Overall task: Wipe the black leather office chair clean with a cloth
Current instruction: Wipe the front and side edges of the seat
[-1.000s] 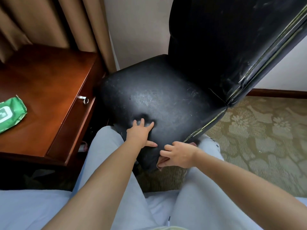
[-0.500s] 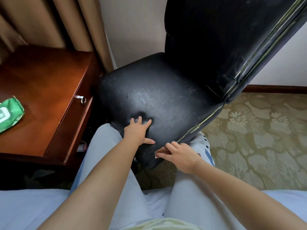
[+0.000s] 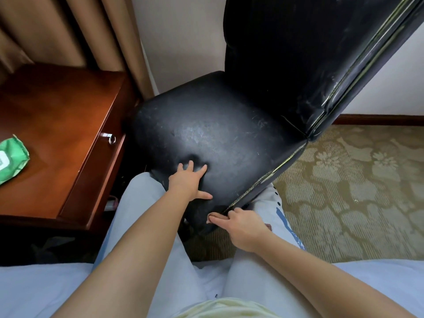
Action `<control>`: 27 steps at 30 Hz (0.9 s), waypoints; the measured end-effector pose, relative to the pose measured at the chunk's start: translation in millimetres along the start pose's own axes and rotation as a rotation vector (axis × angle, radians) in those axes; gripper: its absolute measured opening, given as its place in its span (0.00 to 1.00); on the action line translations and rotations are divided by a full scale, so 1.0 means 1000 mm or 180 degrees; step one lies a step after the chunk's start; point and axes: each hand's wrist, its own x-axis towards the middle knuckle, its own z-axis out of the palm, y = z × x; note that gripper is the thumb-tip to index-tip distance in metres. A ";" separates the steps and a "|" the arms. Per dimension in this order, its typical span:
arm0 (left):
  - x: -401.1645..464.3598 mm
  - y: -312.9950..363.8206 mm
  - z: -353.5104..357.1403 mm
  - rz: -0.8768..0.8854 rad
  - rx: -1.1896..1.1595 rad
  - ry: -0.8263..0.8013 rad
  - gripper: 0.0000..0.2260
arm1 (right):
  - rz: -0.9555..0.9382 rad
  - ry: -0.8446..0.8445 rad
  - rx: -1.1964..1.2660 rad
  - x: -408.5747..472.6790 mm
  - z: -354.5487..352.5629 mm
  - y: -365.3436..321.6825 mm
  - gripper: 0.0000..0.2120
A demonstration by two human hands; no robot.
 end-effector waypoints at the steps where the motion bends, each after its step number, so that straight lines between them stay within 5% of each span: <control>1: 0.000 0.000 0.000 0.0001 -0.0007 -0.0008 0.44 | -0.0028 -0.0006 0.0015 0.002 0.000 0.000 0.28; 6: 0.001 -0.002 -0.001 0.0028 -0.0033 -0.0012 0.44 | 0.0756 0.0196 0.0263 0.005 0.001 0.023 0.29; 12: -0.002 -0.002 -0.001 -0.0004 0.0075 -0.0030 0.44 | -0.0061 -0.0391 -0.0065 0.014 -0.005 -0.011 0.28; 19: 0.000 -0.005 0.002 0.0017 0.0207 0.0043 0.43 | 0.0220 -0.0217 0.0036 0.005 -0.010 0.012 0.28; 27: -0.001 -0.005 -0.001 -0.0045 0.0318 -0.0037 0.43 | -0.0241 -0.0466 -0.0369 0.015 -0.018 0.004 0.27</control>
